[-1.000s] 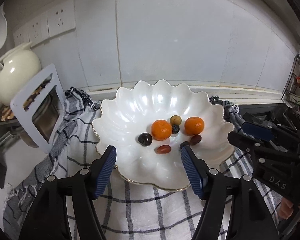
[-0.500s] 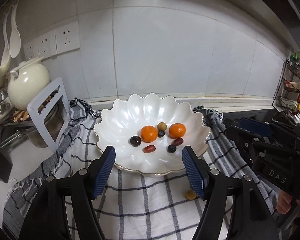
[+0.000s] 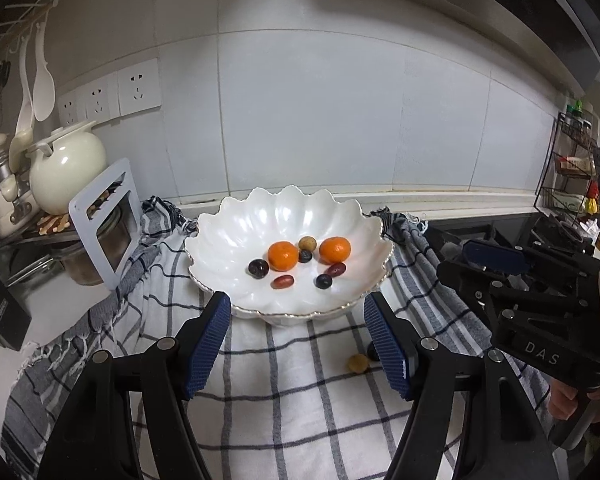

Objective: Organize fruits
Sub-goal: 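Withdraw both tools from the bowl toward the last fruits on the cloth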

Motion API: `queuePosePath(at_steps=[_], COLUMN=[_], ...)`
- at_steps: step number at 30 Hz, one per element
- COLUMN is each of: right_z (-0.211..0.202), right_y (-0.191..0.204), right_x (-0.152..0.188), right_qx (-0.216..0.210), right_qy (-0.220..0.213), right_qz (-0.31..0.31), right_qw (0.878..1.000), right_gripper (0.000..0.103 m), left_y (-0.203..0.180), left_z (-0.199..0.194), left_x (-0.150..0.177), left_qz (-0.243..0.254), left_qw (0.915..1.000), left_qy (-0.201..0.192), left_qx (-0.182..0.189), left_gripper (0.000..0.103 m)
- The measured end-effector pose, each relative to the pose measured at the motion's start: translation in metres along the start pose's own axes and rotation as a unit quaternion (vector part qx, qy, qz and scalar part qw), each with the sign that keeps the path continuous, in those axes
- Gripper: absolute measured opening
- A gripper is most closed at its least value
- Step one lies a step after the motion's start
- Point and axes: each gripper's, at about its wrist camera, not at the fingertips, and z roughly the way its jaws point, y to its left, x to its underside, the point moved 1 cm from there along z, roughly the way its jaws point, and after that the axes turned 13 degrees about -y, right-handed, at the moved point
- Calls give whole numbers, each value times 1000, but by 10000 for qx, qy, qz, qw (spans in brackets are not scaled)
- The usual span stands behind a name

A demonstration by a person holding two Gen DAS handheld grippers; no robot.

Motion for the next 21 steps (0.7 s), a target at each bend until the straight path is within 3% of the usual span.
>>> queuePosePath(at_steps=[15,21], right_z=[-6,-1], right_y=[1,3], right_x=[26,34], right_qx=[-333,-418], right_qy=[304,452], right_qz=[-116,-272], right_qw=[9989,9977], right_gripper=[39,39], left_y=[-17,-25], left_z=[-3,1], left_x=[25,36], left_qz=[18,310], left_qw=[9997,9988], left_qy=[175,254], left_qx=[162,290], left_gripper=[69,68])
